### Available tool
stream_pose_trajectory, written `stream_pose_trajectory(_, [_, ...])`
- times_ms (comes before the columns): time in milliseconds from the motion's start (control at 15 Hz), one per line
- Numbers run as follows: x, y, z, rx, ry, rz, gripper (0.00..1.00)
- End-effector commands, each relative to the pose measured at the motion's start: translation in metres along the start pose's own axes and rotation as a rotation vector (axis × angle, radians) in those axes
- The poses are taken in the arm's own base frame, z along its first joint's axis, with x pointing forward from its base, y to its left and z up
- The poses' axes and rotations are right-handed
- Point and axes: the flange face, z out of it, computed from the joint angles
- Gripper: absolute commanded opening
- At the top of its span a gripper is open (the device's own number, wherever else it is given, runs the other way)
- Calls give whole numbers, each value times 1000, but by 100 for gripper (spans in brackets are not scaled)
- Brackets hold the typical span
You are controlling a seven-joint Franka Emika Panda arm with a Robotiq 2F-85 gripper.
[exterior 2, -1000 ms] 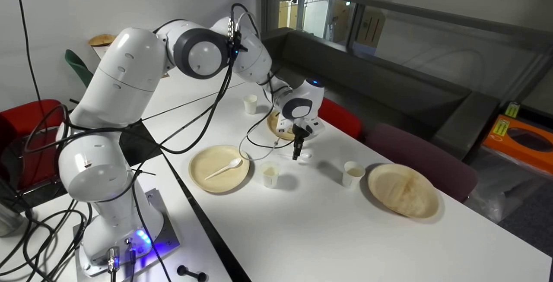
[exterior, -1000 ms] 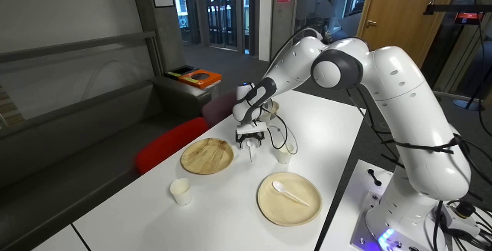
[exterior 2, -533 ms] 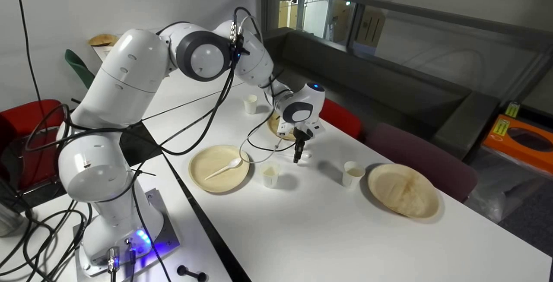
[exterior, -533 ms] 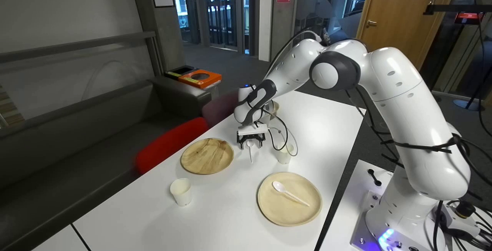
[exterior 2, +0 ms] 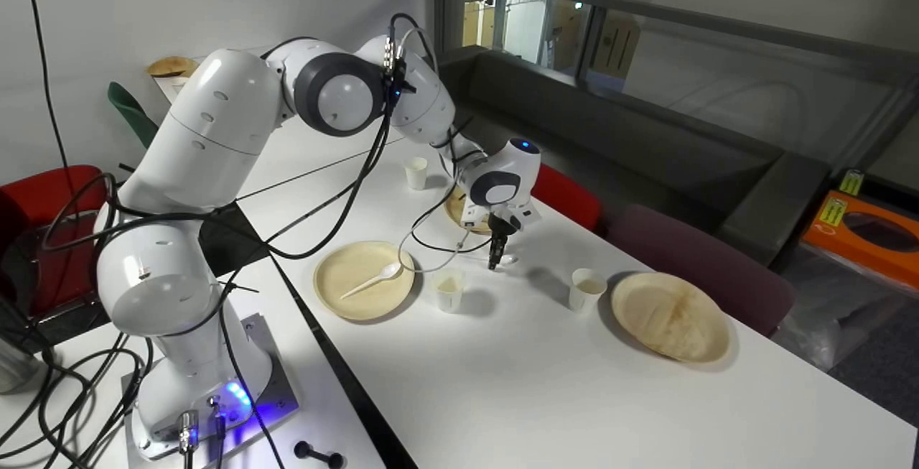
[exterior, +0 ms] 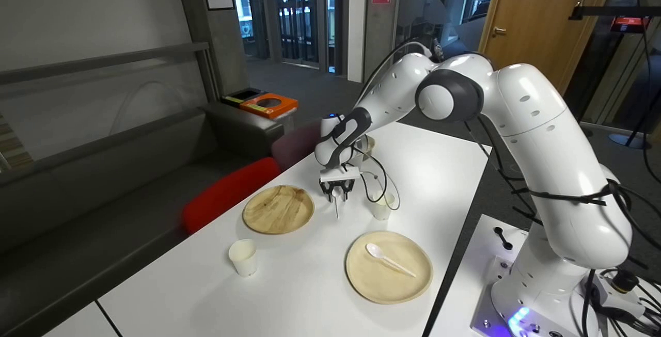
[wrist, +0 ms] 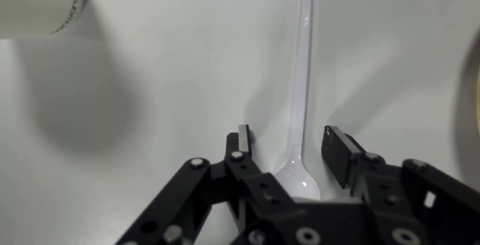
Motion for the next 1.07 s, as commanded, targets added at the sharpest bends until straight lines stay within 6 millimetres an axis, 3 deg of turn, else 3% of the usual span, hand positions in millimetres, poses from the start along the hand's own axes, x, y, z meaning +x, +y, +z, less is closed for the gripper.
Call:
stream_pose_trajectory(0, [3, 5, -5, 25, 7, 5, 25])
stream_pose_trajectory(200, [2, 6, -8, 28, 16, 3, 19])
stream_pose_trajectory(533, [1, 7, -10, 30, 23, -2, 40])
stream_pose_trajectory(667, [0, 7, -12, 32, 27, -5, 43])
stream_pose_trajectory(1000, [-2, 7, -17, 43, 44, -10, 38])
